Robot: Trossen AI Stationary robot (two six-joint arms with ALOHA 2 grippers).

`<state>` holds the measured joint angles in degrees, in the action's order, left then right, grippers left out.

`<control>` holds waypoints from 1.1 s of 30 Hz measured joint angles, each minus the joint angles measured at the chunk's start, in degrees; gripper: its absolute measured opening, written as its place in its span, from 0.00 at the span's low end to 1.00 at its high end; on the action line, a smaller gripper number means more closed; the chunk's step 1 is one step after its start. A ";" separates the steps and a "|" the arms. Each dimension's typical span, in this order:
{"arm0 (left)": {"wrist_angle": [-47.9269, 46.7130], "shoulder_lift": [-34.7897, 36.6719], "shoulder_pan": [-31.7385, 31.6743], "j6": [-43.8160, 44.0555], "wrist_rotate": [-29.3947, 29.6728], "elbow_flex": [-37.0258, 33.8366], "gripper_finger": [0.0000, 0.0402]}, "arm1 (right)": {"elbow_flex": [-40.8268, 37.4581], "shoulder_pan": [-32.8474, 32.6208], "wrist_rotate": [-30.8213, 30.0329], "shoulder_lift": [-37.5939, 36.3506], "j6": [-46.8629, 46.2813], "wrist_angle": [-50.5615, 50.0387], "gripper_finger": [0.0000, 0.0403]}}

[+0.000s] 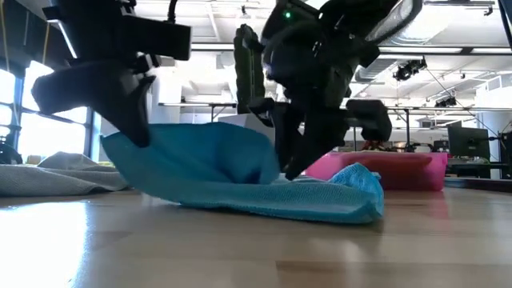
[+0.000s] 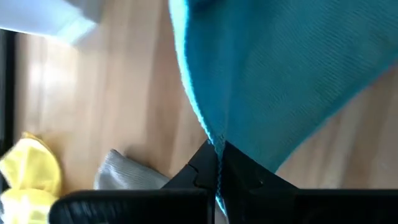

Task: Fold microfiber towels
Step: Put the blue towel into the pink laundry bin

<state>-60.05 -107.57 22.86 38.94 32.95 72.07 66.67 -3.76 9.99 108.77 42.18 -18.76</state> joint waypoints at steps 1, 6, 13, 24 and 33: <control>-0.06 0.00 0.28 0.00 -1.12 0.00 0.00 | 0.02 0.01 -0.45 -0.02 -0.21 -1.47 0.22; -0.22 0.00 1.80 -1.91 -7.60 0.00 0.00 | 0.00 -0.30 1.44 -0.42 -4.91 -9.18 0.22; -0.15 0.00 3.09 -5.85 -11.60 0.00 0.00 | 0.00 -1.81 8.32 -3.22 -7.59 -11.50 0.22; -0.07 0.00 3.88 -6.62 -11.40 0.02 0.00 | 0.05 0.30 6.93 -2.68 3.88 5.44 0.22; -0.07 0.00 3.73 -8.06 -10.53 0.02 0.00 | 0.02 0.31 10.09 -1.28 10.67 10.22 0.22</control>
<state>-60.12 -107.57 26.60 30.88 22.41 72.10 66.69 -3.44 20.08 107.49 52.85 -8.54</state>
